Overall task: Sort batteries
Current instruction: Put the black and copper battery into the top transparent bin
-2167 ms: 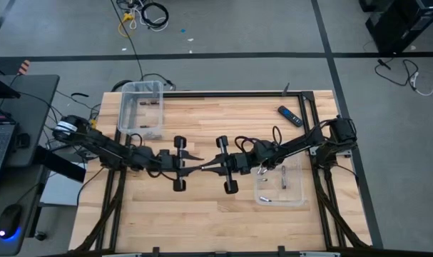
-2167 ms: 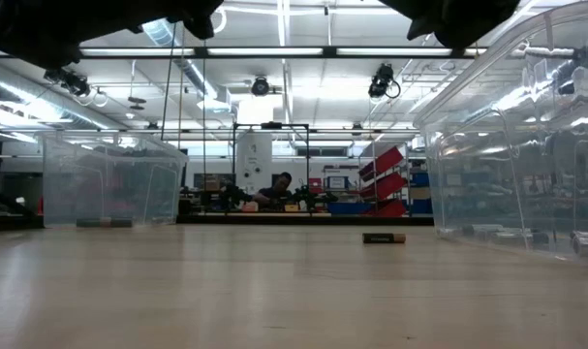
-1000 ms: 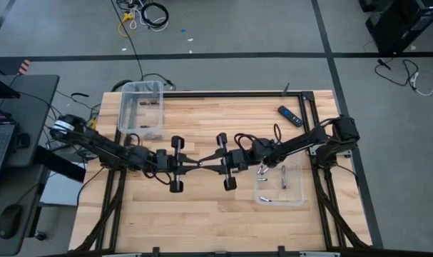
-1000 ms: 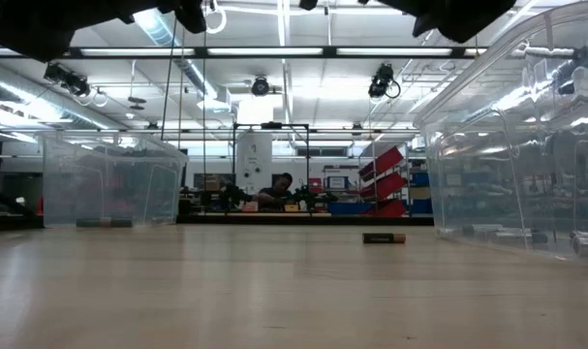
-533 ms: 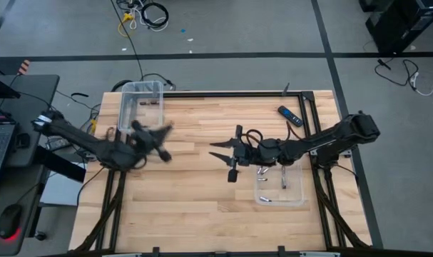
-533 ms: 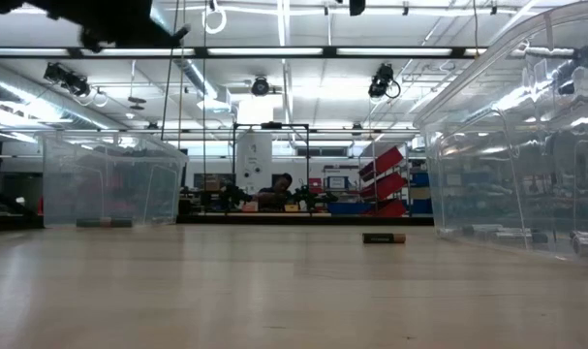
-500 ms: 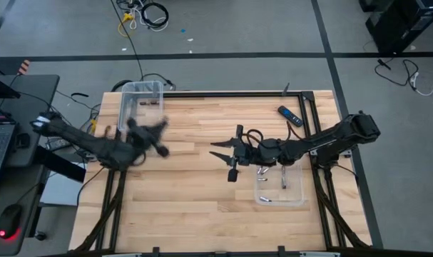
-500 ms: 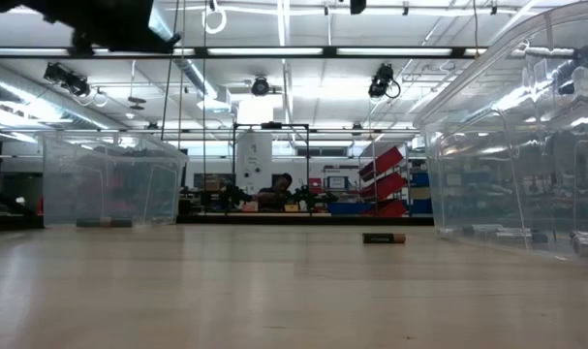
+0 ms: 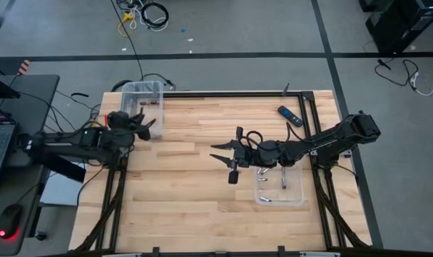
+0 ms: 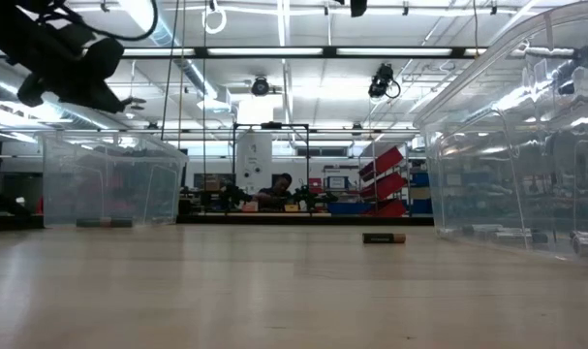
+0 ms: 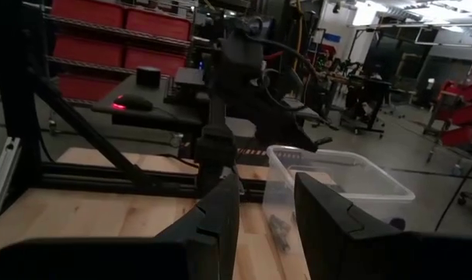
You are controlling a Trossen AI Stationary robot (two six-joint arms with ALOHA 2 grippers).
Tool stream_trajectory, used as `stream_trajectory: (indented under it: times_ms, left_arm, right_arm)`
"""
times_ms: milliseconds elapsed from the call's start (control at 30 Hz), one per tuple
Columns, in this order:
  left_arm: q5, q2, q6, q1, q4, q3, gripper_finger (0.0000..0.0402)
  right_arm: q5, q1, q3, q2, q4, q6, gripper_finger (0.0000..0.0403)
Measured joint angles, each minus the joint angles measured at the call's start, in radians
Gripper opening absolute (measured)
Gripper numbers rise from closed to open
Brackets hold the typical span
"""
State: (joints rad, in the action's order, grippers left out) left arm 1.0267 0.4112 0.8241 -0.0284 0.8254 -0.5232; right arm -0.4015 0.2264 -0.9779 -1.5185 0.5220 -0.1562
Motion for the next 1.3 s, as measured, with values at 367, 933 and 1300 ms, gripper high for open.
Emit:
stream_trajectory:
  times_ms: [367,933,1300]
  left_arm:
    - [-0.063,0.014,-0.031,0.107,0.014,0.0,0.0053]
    - [-0.157,0.014,-0.247,0.134,-0.192,0.001,0.0123]
    - [-0.497,0.063,-0.654,0.085,-0.758,0.021,0.0123]
  right_arm:
    - [0.001,0.0,0.0,0.0,0.0,0.004,0.011]
    - [0.002,0.0,0.0,-0.001,-0.179,0.044,0.011]
    - [0.131,-0.03,-0.09,-0.063,-0.668,0.225,0.0113]
